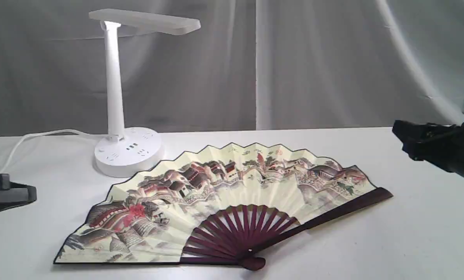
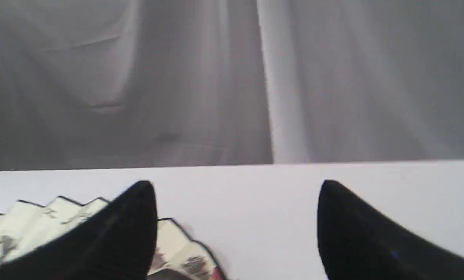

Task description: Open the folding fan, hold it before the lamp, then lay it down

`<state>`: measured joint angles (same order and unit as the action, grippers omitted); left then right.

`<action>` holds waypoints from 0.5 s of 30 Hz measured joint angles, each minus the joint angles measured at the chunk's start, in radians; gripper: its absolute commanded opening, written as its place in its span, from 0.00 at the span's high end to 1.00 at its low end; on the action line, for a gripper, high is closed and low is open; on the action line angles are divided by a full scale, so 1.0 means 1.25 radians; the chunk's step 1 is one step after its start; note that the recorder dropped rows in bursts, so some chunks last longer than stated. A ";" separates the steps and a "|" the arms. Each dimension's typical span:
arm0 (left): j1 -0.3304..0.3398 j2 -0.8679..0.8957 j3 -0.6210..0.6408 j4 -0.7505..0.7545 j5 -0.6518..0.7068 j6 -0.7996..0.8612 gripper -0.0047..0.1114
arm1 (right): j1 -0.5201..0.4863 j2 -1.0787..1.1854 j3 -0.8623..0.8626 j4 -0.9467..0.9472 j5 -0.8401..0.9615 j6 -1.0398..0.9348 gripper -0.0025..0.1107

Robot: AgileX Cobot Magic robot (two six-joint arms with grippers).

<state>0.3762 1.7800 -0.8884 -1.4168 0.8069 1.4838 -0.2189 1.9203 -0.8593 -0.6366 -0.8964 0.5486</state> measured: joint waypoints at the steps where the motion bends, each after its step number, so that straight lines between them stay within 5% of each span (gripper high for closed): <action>1: -0.025 -0.012 0.000 0.041 -0.085 -0.021 0.96 | 0.015 -0.010 0.000 0.041 0.013 -0.054 0.51; 7: -0.203 -0.050 0.033 0.185 -0.537 -0.112 0.96 | 0.097 -0.023 -0.047 0.231 0.150 -0.268 0.69; 11: -0.315 -0.051 0.050 0.154 -0.794 -0.122 0.96 | 0.147 -0.023 -0.181 0.261 0.533 -0.304 0.84; 15: -0.369 -0.054 0.050 0.073 -0.851 -0.125 0.96 | 0.175 -0.023 -0.315 0.323 0.884 -0.298 0.98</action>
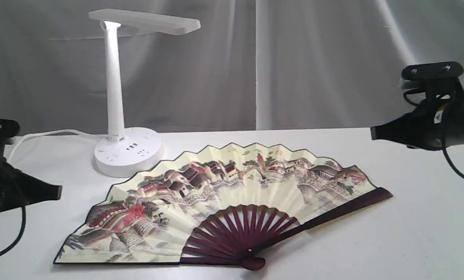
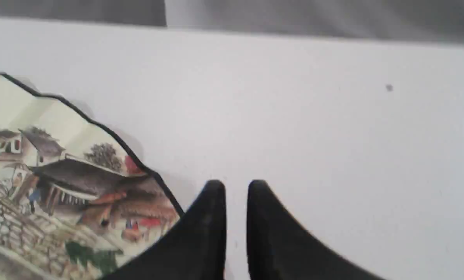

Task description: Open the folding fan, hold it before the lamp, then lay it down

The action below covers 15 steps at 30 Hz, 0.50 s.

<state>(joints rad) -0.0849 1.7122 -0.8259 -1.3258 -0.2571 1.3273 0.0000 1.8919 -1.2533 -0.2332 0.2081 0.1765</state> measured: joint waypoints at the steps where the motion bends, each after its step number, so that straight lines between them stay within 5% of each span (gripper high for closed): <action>1: -0.006 0.000 0.000 -0.030 0.000 0.002 0.96 | 0.002 0.000 -0.033 0.017 0.084 0.000 0.98; 6: -0.012 0.000 0.000 -0.249 0.003 0.166 0.96 | 0.007 0.000 -0.140 0.077 0.385 -0.001 0.98; 11: -0.060 -0.027 0.012 -0.320 -0.144 0.298 0.96 | 0.007 -0.003 -0.147 0.129 0.480 -0.056 0.98; 15: -0.153 -0.081 0.012 -0.325 -0.283 0.319 0.96 | 0.007 -0.007 -0.125 0.169 0.484 -0.097 0.98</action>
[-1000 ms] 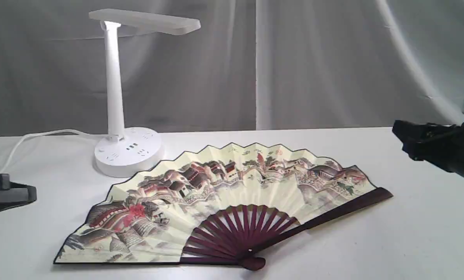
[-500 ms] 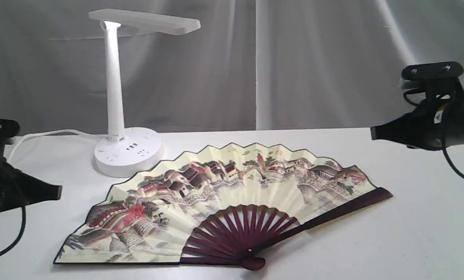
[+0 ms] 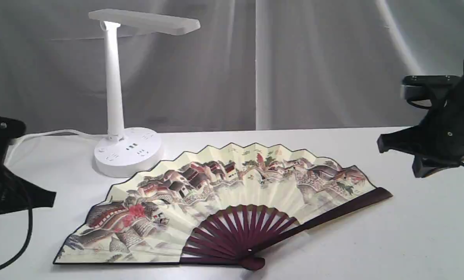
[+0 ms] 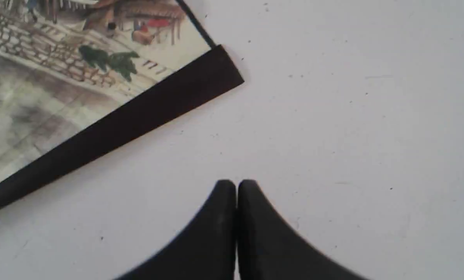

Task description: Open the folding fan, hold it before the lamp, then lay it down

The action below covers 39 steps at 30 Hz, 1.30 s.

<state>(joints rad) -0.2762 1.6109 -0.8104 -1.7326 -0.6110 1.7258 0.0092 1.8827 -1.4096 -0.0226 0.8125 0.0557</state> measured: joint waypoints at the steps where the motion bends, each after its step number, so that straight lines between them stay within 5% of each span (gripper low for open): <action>1: -0.020 -0.011 0.000 0.000 -0.018 0.002 0.96 | 0.000 -0.001 0.008 0.008 -0.002 -0.011 0.98; 9: -0.175 -0.044 0.002 0.005 -0.032 0.064 0.96 | 0.000 -0.001 0.065 0.029 -0.068 -0.051 0.98; 17: -0.183 -0.044 0.000 0.247 0.192 0.076 0.96 | 0.000 -0.001 0.083 0.093 -0.104 -0.130 0.98; 21: -0.183 -0.044 -0.007 0.145 0.276 -0.031 0.96 | 0.000 -0.001 0.083 0.114 -0.127 -0.142 0.98; 27: -0.188 -0.041 -0.005 0.002 0.426 0.034 0.96 | 0.000 -0.001 0.083 0.164 -0.145 -0.169 0.98; 33: -0.214 -0.038 -0.016 0.186 0.670 0.235 0.96 | 0.000 -0.001 0.083 0.237 -0.145 -0.231 0.98; 35: -0.241 -0.038 -0.017 0.265 0.620 0.223 0.96 | 0.000 -0.001 0.083 0.246 -0.145 -0.238 0.98; 39: -0.263 -0.024 -0.013 0.211 0.289 0.159 0.96 | 0.000 -0.001 0.083 0.249 -0.145 -0.242 0.98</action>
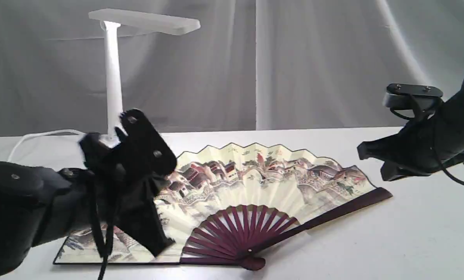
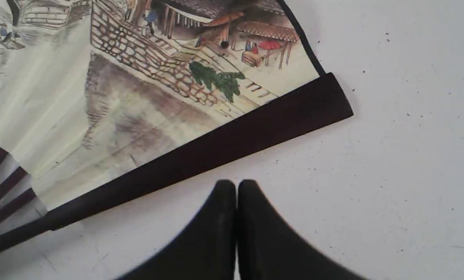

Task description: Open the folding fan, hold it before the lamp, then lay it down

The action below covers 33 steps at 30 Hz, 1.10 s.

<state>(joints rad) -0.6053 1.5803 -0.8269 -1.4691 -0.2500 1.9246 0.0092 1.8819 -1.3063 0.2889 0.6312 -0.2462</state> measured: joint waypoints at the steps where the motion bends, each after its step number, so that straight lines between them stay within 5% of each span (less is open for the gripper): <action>1: 0.004 0.008 0.000 -0.063 -0.115 0.033 0.96 | 0.000 0.000 0.000 0.002 0.000 0.000 0.98; 5: 0.074 0.079 0.013 -0.180 -0.567 0.113 0.96 | 0.000 0.000 0.000 0.017 0.000 0.000 0.98; 7: 0.125 0.115 0.022 -0.206 -0.692 0.124 0.96 | 0.000 0.000 0.000 0.019 0.000 -0.002 0.98; 10: 0.174 0.146 0.027 -0.224 -0.756 0.131 0.96 | 0.000 0.000 0.000 0.022 0.000 -0.002 0.98; 15: 0.172 0.160 0.027 -0.224 -0.765 0.124 0.96 | 0.000 0.000 0.000 0.025 0.002 -0.003 0.98; 21: 0.110 0.160 0.027 -0.225 -0.642 -0.095 0.96 | 0.000 0.000 0.000 0.025 0.002 -0.003 0.98; 27: 0.086 0.162 0.027 -0.219 -0.281 -0.559 0.96 | 0.000 0.000 0.000 0.025 0.002 -0.003 0.98; 33: 0.084 0.162 0.000 0.051 0.021 -0.988 0.96 | 0.000 0.000 0.000 0.025 0.002 -0.003 0.98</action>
<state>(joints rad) -0.5002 1.7823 -0.8272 -1.4056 -0.2232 0.6900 0.0092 1.8819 -1.3063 0.3202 0.6335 -0.2500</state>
